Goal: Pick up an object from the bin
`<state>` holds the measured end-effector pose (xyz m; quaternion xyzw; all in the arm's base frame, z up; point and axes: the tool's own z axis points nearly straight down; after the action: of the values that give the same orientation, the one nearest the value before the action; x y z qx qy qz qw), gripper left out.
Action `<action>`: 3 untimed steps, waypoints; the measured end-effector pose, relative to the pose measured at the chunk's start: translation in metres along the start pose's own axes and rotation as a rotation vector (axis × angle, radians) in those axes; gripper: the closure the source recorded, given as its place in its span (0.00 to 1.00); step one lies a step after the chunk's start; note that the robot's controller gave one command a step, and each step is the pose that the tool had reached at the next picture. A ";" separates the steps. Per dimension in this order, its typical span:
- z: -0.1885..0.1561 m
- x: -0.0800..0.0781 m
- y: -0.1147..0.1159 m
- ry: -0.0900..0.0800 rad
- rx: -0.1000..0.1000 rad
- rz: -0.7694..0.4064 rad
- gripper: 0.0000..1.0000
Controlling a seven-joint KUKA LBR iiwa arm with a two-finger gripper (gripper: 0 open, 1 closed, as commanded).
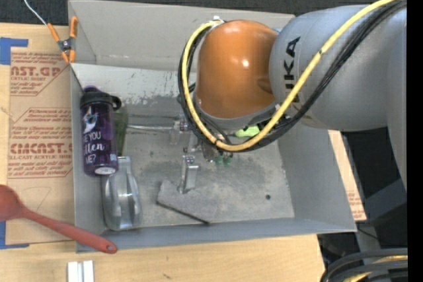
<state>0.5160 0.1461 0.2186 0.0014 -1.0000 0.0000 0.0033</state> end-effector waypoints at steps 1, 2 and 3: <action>-0.005 -0.002 -0.001 -0.008 -0.001 0.002 0.00; 0.102 0.014 -0.026 -0.004 -0.002 0.170 0.00; 0.075 0.025 -0.032 -0.005 -0.001 0.158 0.00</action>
Offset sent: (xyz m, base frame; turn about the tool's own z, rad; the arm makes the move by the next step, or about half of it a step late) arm -0.0224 -0.0382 -0.1486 0.2428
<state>0.4905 0.1138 0.1438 -0.0778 -0.9970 -0.0004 0.0007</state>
